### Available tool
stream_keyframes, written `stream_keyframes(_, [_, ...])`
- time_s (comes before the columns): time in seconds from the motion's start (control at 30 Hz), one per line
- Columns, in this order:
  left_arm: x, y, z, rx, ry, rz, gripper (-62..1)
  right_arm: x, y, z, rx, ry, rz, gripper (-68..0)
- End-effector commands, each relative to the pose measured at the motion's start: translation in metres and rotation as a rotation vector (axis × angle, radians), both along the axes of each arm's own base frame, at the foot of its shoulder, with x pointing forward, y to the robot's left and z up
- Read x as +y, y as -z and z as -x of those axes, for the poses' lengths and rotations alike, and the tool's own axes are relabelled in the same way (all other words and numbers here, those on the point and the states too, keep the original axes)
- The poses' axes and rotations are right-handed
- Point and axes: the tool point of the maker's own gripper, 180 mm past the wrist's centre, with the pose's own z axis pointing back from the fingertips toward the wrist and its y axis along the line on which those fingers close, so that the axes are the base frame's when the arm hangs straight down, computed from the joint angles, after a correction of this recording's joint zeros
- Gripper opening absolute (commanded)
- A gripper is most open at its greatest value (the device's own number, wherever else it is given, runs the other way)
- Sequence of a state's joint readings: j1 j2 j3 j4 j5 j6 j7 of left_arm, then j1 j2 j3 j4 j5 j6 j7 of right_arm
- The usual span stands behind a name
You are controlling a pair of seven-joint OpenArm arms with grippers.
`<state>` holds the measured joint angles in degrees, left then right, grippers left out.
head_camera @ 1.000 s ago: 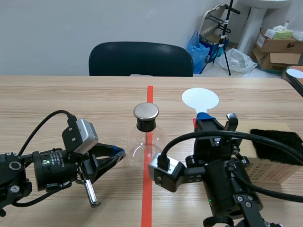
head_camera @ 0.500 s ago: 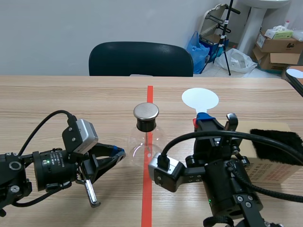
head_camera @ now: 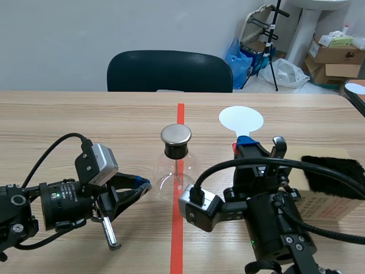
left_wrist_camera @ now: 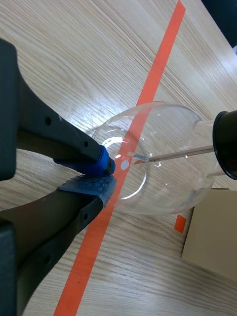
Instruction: Do the electroscope experiment
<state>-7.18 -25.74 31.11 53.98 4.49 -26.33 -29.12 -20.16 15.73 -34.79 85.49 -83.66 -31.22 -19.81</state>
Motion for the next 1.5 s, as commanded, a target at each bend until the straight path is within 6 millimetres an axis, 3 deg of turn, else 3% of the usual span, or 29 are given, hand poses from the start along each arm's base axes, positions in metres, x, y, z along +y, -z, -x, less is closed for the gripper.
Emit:
stream_keyframes(0.0, [-0.005,-0.012,-0.006,-0.028,-0.001,0.037,-58.3,-0.002,-0.009,-0.006,-0.034,0.004,-0.004,-66.5])
stream_keyframes(0.33, [-0.005,-0.012,-0.006,-0.028,-0.001,0.037,-58.3,0.000,-0.009,-0.005,-0.034,-0.006,-0.004,-66.5])
stream_keyframes(1.07, [-0.005,-0.012,-0.005,-0.028,-0.001,0.037,-58.3,0.057,-0.009,0.013,-0.037,-0.352,0.023,-66.5])
stream_keyframes(1.47, [-0.005,-0.012,-0.005,-0.028,-0.001,0.037,-58.3,0.069,-0.008,0.021,-0.033,-0.431,0.029,-66.5])
